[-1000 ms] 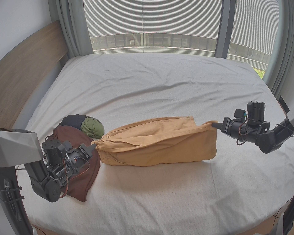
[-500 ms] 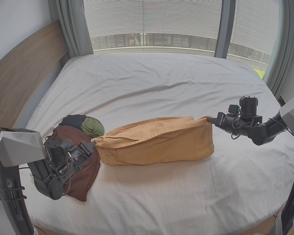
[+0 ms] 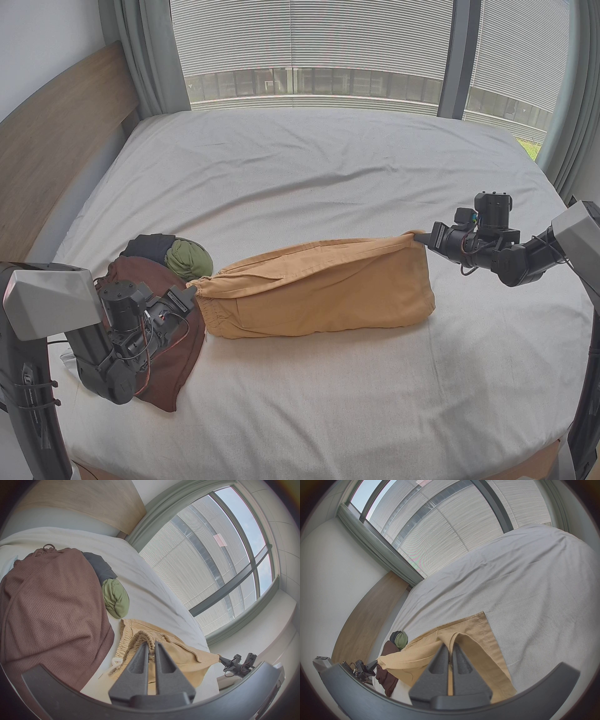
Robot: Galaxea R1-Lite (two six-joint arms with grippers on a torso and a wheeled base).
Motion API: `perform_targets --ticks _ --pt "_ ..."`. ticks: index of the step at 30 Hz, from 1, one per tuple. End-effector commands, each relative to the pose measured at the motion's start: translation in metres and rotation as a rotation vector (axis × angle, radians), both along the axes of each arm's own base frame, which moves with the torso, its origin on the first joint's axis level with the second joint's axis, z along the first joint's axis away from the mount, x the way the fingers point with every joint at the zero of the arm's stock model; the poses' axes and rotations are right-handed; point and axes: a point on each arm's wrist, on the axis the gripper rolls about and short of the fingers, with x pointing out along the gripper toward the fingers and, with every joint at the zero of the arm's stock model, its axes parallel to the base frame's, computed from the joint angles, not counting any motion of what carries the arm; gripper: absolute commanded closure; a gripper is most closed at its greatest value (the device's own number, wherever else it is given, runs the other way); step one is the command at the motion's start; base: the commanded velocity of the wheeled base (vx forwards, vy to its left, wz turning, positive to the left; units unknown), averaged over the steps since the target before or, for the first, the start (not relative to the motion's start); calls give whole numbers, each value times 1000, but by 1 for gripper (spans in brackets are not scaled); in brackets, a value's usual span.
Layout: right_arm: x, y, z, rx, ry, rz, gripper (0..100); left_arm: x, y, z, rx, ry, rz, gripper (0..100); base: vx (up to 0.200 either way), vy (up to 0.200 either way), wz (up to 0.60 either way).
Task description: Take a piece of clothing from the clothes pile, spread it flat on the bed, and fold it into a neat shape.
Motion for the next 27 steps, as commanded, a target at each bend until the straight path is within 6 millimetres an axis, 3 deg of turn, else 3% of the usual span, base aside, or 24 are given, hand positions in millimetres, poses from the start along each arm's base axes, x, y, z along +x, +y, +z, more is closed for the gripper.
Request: perform_targets --ticks 1,9,27 --pt "12 4 -11 0 2 6 100 7 0 -10 4 11 14 100 0 0 0" --pt "26 5 -16 26 -6 -10 100 22 -3 -14 1 -13 14 100 0 0 0" --pt "38 5 -31 25 -26 -32 100 45 -9 -24 -3 -30 6 100 0 0 0"
